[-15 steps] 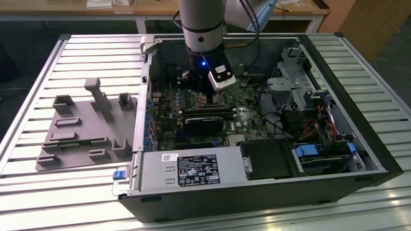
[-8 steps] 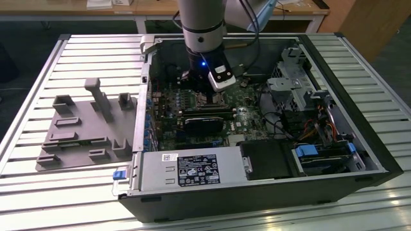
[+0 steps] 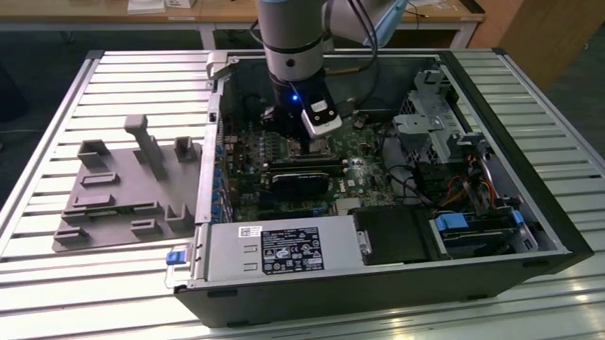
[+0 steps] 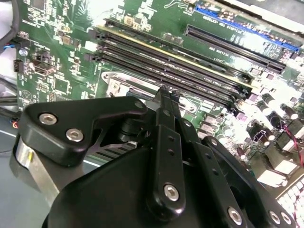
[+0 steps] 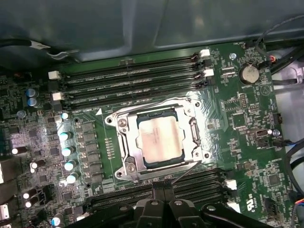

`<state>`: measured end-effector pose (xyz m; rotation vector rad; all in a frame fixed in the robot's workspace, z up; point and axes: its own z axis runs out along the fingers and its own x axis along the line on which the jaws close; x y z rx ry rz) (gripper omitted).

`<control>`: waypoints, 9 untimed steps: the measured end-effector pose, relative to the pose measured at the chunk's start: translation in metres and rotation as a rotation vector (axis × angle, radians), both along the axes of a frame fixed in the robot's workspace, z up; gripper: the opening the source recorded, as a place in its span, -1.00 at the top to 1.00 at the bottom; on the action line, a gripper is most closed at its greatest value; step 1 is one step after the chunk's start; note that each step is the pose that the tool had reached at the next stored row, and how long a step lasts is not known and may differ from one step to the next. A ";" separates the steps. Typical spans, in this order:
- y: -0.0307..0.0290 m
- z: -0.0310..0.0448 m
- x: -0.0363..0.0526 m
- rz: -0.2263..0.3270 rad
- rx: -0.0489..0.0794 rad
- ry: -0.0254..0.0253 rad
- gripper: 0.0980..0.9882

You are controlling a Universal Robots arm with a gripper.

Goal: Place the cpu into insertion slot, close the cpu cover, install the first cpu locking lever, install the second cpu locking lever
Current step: 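Install the second cpu locking lever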

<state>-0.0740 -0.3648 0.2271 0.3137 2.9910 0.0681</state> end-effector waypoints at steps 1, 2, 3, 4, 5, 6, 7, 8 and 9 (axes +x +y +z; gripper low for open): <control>-0.0009 -0.0005 -0.0006 0.000 0.005 0.0000 0.98; -0.0020 -0.0010 -0.0010 0.000 0.012 -0.0001 0.98; -0.0031 -0.0015 -0.0013 0.000 0.018 -0.0001 0.98; -0.0042 -0.0018 -0.0014 0.000 0.021 -0.0001 0.98; -0.0056 -0.0022 -0.0016 0.000 0.025 0.0000 0.98; -0.0071 -0.0026 -0.0016 0.000 0.032 -0.0001 0.98; -0.0085 -0.0030 -0.0017 0.000 0.038 0.0000 0.98; -0.0097 -0.0033 -0.0018 0.000 0.044 -0.0001 0.98; -0.0108 -0.0037 -0.0020 0.000 0.050 -0.0001 0.98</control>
